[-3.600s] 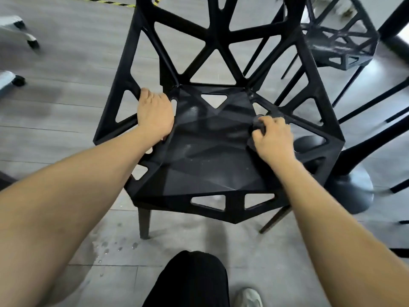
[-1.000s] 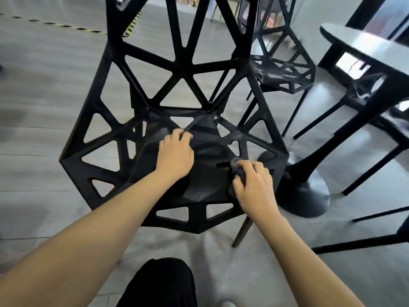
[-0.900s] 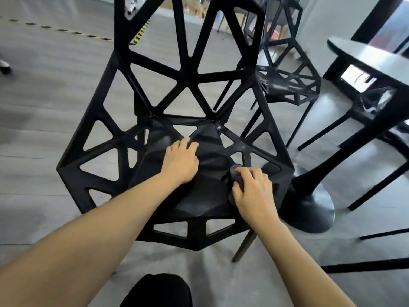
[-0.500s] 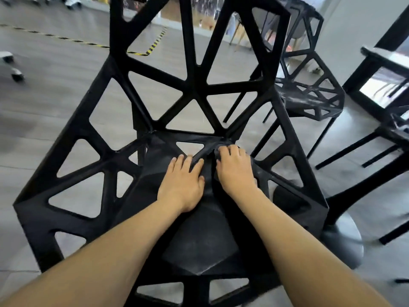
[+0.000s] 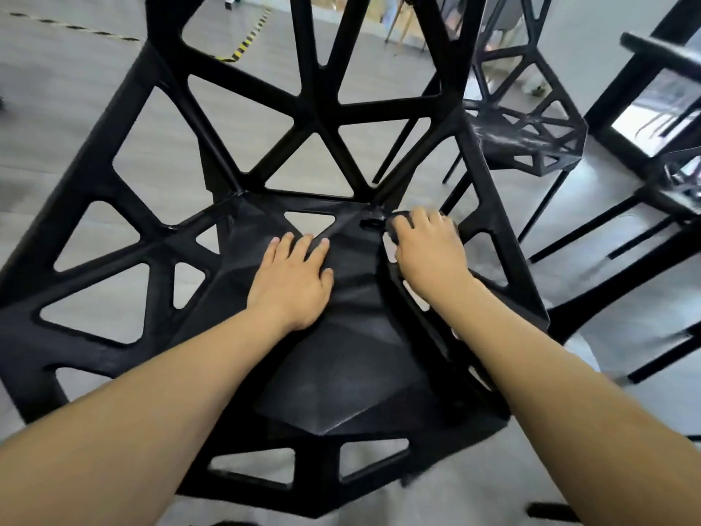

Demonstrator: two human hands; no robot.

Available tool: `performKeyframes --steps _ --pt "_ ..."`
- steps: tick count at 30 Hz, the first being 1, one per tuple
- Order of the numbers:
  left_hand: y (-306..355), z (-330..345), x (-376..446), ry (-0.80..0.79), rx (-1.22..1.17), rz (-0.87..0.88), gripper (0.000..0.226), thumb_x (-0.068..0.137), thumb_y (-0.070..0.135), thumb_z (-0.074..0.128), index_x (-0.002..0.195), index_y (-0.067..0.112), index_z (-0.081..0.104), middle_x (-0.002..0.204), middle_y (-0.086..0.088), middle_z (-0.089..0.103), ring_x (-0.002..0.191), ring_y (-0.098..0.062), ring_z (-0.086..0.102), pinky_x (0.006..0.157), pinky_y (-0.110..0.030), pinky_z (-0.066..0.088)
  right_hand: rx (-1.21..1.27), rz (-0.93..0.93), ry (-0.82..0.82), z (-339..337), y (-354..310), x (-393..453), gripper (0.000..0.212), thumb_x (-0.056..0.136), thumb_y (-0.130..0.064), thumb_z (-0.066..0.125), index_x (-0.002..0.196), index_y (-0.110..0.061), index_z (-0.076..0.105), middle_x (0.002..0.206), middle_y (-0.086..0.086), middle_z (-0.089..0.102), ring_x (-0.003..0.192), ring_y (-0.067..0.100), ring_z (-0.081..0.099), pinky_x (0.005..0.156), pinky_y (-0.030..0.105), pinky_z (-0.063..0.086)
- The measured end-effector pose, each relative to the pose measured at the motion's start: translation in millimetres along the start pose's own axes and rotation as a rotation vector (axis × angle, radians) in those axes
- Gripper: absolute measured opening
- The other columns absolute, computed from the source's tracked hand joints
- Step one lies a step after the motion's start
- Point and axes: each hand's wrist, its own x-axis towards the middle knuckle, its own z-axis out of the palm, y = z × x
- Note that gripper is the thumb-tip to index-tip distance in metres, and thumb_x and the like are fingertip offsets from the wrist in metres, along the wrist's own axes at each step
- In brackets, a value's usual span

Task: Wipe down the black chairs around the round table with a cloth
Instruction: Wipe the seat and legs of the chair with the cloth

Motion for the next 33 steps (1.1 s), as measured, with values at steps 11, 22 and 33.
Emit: performKeyframes --steps 11,22,33 --pt "5 -4 -7 -0.034 0.008 0.007 0.06 0.106 0.043 0.016 0.161 0.023 0.007 0.169 -0.004 0.008 0.155 -0.031 0.001 0.126 -0.046 -0.001 -0.123 0.181 0.019 -29 -5 -69 0.014 0.075 -0.009 0.066 0.088 -0.007 0.06 0.084 0.018 0.058 0.077 0.036 0.056 0.07 0.044 0.044" --pt "5 -1 -6 -0.013 0.005 0.019 0.061 0.105 0.044 0.013 0.161 0.023 0.004 0.169 -0.003 0.004 0.155 -0.03 -0.004 0.125 -0.046 -0.003 0.054 0.065 -0.102 10 -40 54 0.02 0.095 -0.009 0.049 0.112 -0.006 0.058 0.112 0.018 0.057 0.104 0.04 0.054 0.087 0.048 0.042" --pt "5 2 -6 0.064 -0.072 0.016 0.06 0.105 0.041 0.025 0.159 0.015 0.018 0.167 -0.008 0.014 0.154 -0.03 0.005 0.126 -0.045 -0.001 0.497 0.202 -0.011 23 -35 56 0.052 0.088 -0.035 0.069 0.125 -0.006 0.047 0.128 0.016 0.044 0.109 0.042 0.055 0.093 0.054 0.048"
